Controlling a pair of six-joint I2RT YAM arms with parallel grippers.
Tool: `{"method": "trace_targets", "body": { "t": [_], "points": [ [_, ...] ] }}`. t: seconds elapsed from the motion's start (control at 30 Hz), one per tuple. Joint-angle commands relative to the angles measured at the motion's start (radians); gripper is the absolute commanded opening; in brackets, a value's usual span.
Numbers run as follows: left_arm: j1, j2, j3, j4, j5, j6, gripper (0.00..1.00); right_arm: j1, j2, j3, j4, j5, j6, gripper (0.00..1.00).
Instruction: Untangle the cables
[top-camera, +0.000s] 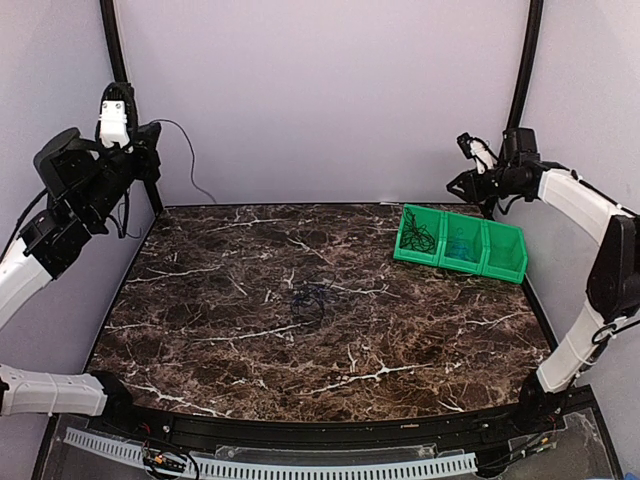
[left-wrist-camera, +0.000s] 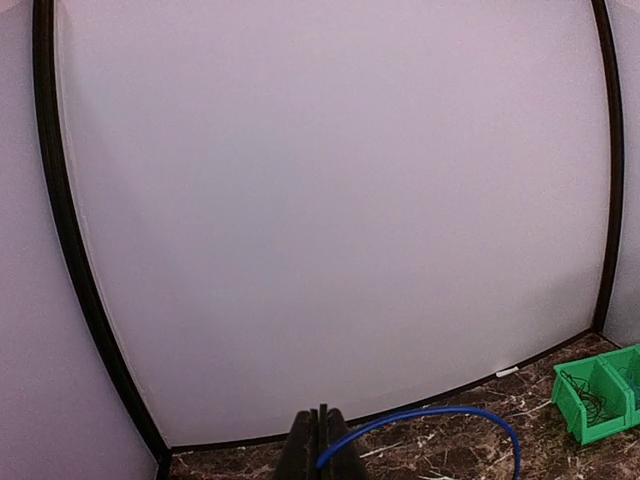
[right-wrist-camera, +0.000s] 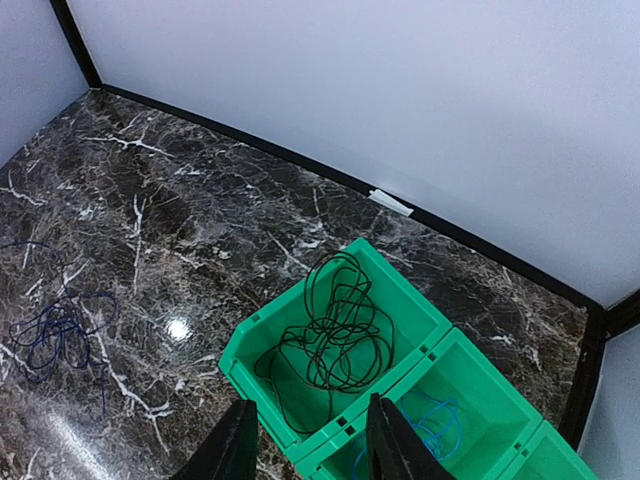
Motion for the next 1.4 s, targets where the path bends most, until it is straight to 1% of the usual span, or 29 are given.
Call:
{"method": "trace_targets", "body": {
  "t": [0.0,0.03,0.1,0.17,0.3,0.37,0.43,0.6,0.7,0.77,0.9,1.1,1.23,1.27,1.3,1.37],
  "points": [
    [0.004,0.065,0.043,-0.098,0.162,-0.088,0.0,0.009,-0.017,0.03,-0.022,-0.173,-0.034,0.4],
    [0.003,0.076,0.045,-0.1,0.221,-0.099,0.0,0.01,-0.023,0.033,-0.03,-0.222,-0.044,0.4],
    [0.003,0.112,0.058,-0.109,0.295,-0.133,0.0,0.022,-0.036,0.036,-0.047,-0.332,-0.076,0.42],
    [0.003,0.152,0.087,-0.118,0.349,-0.16,0.0,0.064,-0.057,0.041,-0.06,-0.382,-0.113,0.47],
    [0.002,0.213,0.166,-0.158,0.389,-0.192,0.0,0.207,-0.093,0.06,-0.075,-0.398,-0.209,0.58],
    [0.003,0.227,0.2,-0.158,0.4,-0.215,0.0,0.273,-0.053,0.109,-0.104,-0.451,-0.211,0.62],
    [0.002,0.233,0.228,-0.15,0.404,-0.235,0.0,0.333,0.001,0.155,-0.101,-0.486,-0.189,0.64],
    [0.001,0.256,0.315,-0.155,0.472,-0.289,0.0,0.498,0.121,0.264,-0.081,-0.44,-0.195,0.69],
    [0.002,0.27,0.357,-0.169,0.49,-0.32,0.0,0.587,0.19,0.336,-0.066,-0.388,-0.197,0.75],
    [0.003,0.272,0.377,-0.171,0.495,-0.332,0.0,0.636,0.236,0.383,-0.04,-0.371,-0.17,0.77],
    [0.003,0.267,0.386,-0.154,0.499,-0.349,0.0,0.715,0.345,0.489,-0.008,-0.364,-0.086,0.79],
    [0.002,0.264,0.388,-0.144,0.514,-0.367,0.0,0.804,0.48,0.633,0.031,-0.384,0.005,0.79],
    [0.001,0.254,0.38,-0.137,0.512,-0.373,0.0,0.826,0.583,0.763,0.065,-0.434,0.095,0.77],
    [0.001,0.249,0.377,-0.136,0.511,-0.374,0.0,0.829,0.605,0.79,0.067,-0.454,0.111,0.75],
    [0.001,0.246,0.373,-0.135,0.507,-0.373,0.0,0.833,0.624,0.819,0.063,-0.478,0.124,0.69],
    [0.001,0.235,0.364,-0.138,0.498,-0.37,0.0,0.838,0.638,0.844,0.055,-0.509,0.137,0.48]
  ]
}}
